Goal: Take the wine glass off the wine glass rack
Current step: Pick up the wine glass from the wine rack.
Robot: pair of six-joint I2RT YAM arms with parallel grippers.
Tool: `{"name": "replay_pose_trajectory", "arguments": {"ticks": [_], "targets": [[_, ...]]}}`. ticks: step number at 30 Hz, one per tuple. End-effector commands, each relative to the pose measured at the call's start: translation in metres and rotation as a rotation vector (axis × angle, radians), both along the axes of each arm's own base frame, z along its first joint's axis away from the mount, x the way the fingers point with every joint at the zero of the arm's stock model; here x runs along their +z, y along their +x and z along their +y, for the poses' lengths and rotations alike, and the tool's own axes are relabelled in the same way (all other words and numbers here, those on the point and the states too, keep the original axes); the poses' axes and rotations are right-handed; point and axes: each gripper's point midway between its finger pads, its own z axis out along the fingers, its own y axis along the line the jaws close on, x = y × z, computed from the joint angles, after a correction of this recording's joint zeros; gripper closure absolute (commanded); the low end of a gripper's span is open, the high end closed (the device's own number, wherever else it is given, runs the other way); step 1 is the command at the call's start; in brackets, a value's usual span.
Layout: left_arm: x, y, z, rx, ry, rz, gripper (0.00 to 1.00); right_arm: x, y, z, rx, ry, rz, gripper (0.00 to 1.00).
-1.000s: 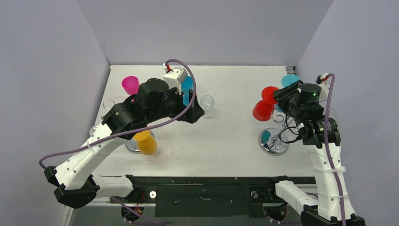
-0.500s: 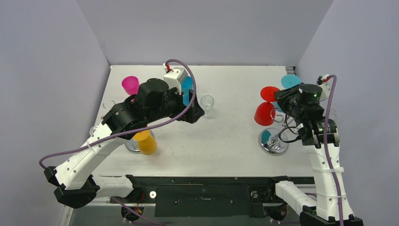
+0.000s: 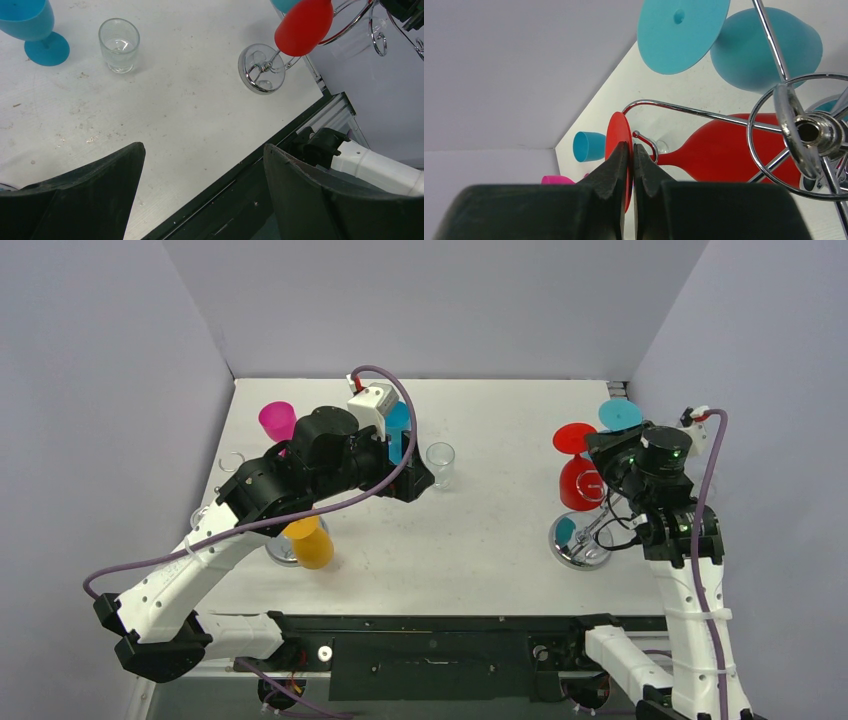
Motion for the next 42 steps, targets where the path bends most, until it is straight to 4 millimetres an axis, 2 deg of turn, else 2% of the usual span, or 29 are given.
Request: {"name": "replay_pose_trajectory", "arguments": {"ticks": [1, 5, 17, 24, 32, 42], "targets": [[0.026, 0.003, -0.005, 0.005, -0.071, -0.052, 0.14, 0.002, -0.006, -0.009, -0.046, 0.014, -0.036, 1.00], [0.027, 0.003, -0.004, 0.006, -0.072, -0.054, 0.14, 0.004, -0.007, -0.013, -0.087, 0.053, -0.083, 1.00], [0.028, 0.003, -0.002, 0.013, -0.071, -0.058, 0.14, 0.030, 0.006, -0.012, -0.115, 0.150, -0.221, 1.00], [0.028, 0.002, 0.001, 0.014, -0.071, -0.061, 0.14, 0.025, 0.018, -0.006, -0.100, 0.181, -0.216, 1.00], [0.030, 0.002, 0.002, 0.017, -0.075, -0.068, 0.14, 0.030, 0.029, -0.005, -0.108, 0.216, -0.246, 1.00], [0.030, 0.003, 0.001, 0.019, -0.074, -0.072, 0.14, 0.038, 0.019, -0.025, -0.205, 0.187, -0.274, 1.00]]}}
